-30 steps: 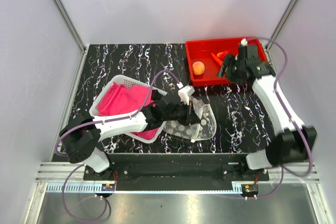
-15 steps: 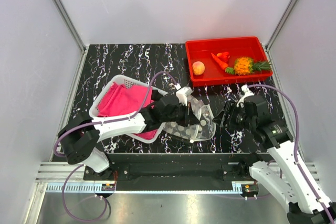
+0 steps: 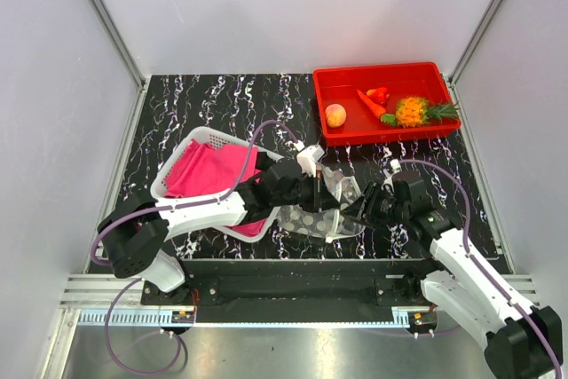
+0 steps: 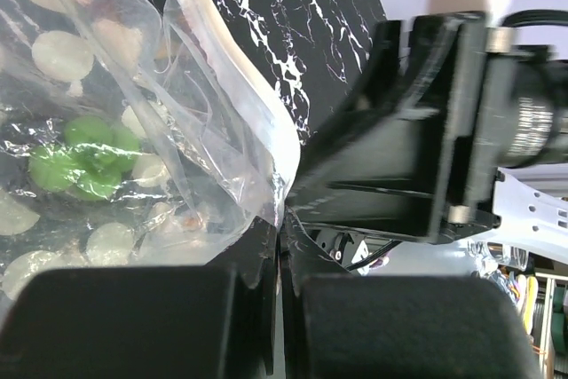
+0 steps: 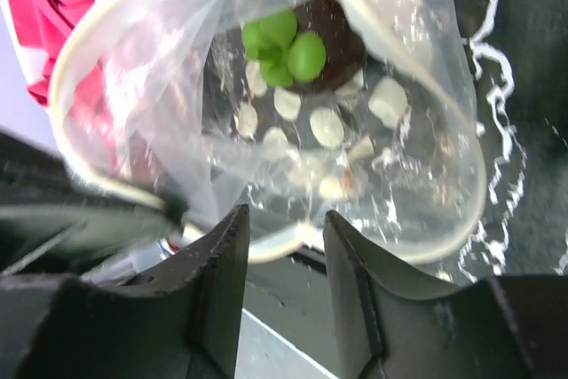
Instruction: Open the zip-top bag and remove the fake food
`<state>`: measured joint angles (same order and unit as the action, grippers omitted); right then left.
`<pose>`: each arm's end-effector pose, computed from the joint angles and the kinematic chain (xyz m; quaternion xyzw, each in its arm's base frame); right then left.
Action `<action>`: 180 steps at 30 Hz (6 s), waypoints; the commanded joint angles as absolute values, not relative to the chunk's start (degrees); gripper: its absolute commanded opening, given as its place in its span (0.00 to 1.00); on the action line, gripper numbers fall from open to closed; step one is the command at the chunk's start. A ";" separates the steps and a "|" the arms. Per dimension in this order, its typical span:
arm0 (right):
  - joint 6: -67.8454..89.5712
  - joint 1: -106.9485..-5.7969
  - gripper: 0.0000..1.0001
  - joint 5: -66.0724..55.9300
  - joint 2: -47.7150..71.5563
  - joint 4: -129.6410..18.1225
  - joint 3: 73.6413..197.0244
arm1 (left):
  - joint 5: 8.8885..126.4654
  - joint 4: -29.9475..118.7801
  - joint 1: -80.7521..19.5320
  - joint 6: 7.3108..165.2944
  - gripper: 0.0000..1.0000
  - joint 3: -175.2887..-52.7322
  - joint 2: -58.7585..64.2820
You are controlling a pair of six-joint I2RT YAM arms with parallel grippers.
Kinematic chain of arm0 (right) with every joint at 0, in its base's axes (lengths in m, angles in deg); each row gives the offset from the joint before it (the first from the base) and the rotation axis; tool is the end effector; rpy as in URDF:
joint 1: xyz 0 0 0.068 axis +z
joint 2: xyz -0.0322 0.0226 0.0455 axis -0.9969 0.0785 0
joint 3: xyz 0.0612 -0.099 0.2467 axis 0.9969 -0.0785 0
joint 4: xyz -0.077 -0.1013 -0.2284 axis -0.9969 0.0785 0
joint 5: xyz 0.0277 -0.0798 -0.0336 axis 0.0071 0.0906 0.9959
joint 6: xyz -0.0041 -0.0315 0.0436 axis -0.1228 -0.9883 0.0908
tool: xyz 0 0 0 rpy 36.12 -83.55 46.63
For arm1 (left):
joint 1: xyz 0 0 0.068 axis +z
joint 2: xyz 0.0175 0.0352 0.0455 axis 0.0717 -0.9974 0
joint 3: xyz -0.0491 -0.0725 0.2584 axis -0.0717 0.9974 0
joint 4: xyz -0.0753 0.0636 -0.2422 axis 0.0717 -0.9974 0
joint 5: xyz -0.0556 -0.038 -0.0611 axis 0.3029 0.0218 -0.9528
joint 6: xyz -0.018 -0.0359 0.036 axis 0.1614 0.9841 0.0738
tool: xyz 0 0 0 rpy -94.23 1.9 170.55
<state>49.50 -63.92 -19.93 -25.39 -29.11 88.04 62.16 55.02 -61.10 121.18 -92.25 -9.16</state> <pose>0.1438 0.0716 0.2162 0.1092 0.8951 0.3663 0.2295 0.1773 -0.2886 0.2336 0.1414 0.8241 -0.4857 0.2550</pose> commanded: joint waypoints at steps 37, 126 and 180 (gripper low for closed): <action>53.44 -63.88 0.89 -35.22 18.82 -82.54 84.66 | 58.98 62.88 -62.56 123.41 0.00 -95.63 -13.77; 47.04 -57.29 0.36 -26.71 6.35 -63.06 86.58 | 63.45 58.93 -63.35 120.25 0.00 -89.04 -6.74; 12.93 -76.71 0.22 11.71 44.03 -41.15 161.64 | 54.41 47.77 -56.50 109.18 0.00 -110.64 -22.44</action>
<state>16.34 -75.54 14.89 37.80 -33.70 155.01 59.12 50.94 -57.89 113.25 -103.40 -17.03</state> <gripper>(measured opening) 0.554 0.005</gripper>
